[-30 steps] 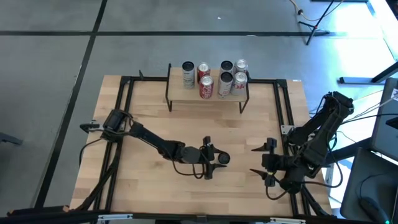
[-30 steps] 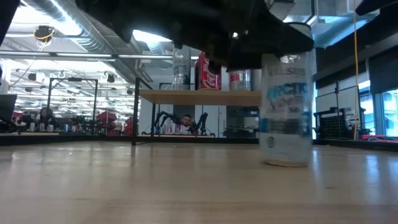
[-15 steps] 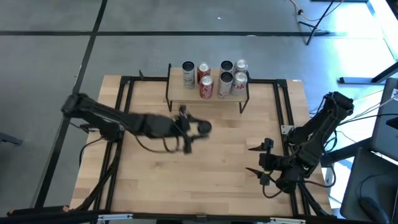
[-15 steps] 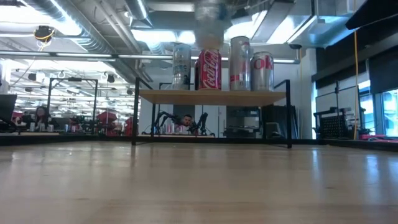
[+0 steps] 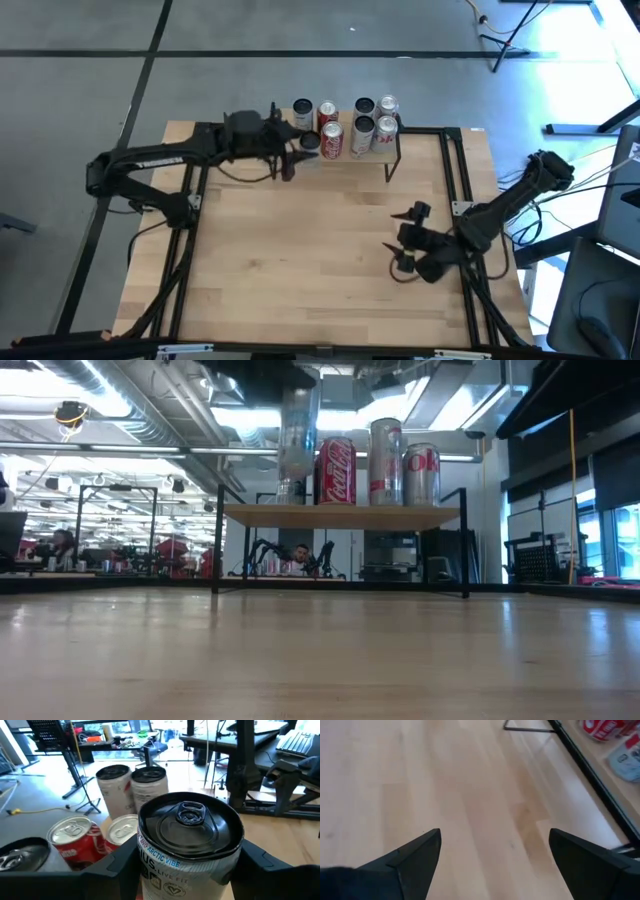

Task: Place canned beverage on shelf
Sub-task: Put the white-blue soda can on the shelf aligned with the other white-blue soda can

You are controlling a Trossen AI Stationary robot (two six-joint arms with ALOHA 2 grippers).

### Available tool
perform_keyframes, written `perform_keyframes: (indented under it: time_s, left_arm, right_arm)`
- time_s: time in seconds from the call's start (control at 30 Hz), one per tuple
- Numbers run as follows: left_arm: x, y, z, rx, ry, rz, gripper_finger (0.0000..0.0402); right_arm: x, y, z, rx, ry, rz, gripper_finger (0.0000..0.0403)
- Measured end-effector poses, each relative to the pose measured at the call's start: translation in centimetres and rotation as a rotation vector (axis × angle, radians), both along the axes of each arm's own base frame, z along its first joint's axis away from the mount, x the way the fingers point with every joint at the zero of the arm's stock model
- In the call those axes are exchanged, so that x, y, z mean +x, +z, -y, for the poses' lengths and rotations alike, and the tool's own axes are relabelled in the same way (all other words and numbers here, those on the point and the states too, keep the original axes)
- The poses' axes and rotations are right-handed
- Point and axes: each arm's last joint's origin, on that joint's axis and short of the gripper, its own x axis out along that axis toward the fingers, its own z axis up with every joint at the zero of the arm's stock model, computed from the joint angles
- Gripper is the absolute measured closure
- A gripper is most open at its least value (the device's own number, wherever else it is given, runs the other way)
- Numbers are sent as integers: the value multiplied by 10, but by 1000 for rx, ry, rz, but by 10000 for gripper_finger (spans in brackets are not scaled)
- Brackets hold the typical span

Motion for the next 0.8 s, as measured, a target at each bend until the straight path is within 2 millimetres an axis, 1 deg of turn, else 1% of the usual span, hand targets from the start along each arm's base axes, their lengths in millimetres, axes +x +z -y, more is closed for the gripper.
perform_keyframes:
  time_s: [0.13, 0.23, 0.37, 0.5, 0.6, 0.7, 0.8]
  left_arm:
    - [-4, -6, -28, -25, 15, -16, 203]
    - [-9, -9, -42, -24, 29, -30, 203]
    - [-15, -7, -53, -6, 48, -24, 203]
    - [-17, -9, -60, -14, 26, -29, 203]
    - [-13, -14, -62, -20, 18, -36, 203]
    - [-5, -24, -67, -33, 11, -65, 203]
    - [0, -30, -71, -33, 22, -75, 203]
  right_arm:
    - [9, 0, 15, -23, -36, -29, 47]
    - [13, 0, 23, -40, -52, -46, 47]
    - [18, 0, 33, -65, -74, -62, 47]
    - [22, 0, 40, -81, -93, -71, 47]
    - [24, 0, 45, -87, -106, -77, 47]
    - [24, 0, 45, -96, -100, -79, 47]
    - [24, 0, 44, -95, -97, -75, 47]
